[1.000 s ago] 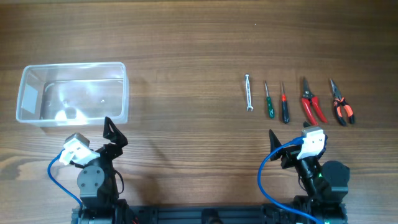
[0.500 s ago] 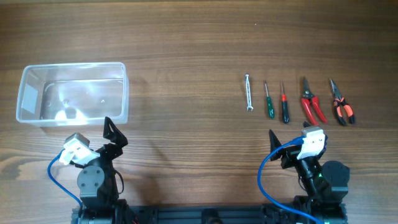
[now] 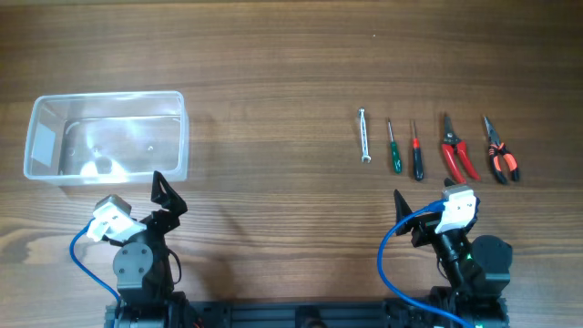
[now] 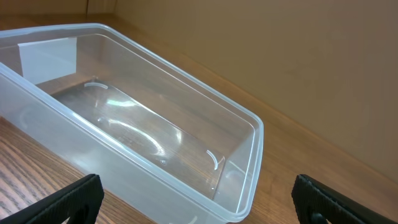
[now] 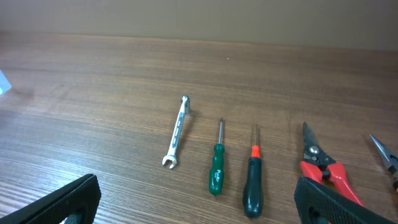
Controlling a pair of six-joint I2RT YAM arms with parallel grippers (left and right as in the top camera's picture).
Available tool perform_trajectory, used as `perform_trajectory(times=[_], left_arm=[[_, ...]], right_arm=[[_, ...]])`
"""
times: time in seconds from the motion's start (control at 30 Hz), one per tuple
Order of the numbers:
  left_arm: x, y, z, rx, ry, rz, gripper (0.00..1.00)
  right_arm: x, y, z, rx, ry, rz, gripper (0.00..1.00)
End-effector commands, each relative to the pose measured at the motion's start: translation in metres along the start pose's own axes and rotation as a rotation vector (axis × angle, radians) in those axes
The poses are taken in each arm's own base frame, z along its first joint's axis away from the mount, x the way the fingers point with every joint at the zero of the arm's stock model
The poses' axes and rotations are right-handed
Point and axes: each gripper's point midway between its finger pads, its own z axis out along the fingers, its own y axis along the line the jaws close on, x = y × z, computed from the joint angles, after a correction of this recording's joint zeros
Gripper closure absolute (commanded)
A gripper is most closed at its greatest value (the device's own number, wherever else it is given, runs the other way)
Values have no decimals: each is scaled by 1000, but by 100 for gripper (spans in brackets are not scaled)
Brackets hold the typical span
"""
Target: Pack container
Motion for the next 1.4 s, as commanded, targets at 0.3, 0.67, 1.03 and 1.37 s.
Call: perform_trajectory(times=[0.3, 0.67, 1.03, 1.37], left_arm=[[2, -2, 0, 12, 0, 23, 0], [11, -16, -1, 100, 52, 24, 0], [60, -81, -27, 496, 358, -53, 0], [1, -103, -33, 500, 270, 17, 1]], right_arm=[[-4, -3, -1, 17, -16, -7, 0], [-13, 5, -1, -29, -57, 15, 0], [-8, 32, -4, -188, 65, 1024, 0], [-70, 34, -14, -252, -85, 687, 0]])
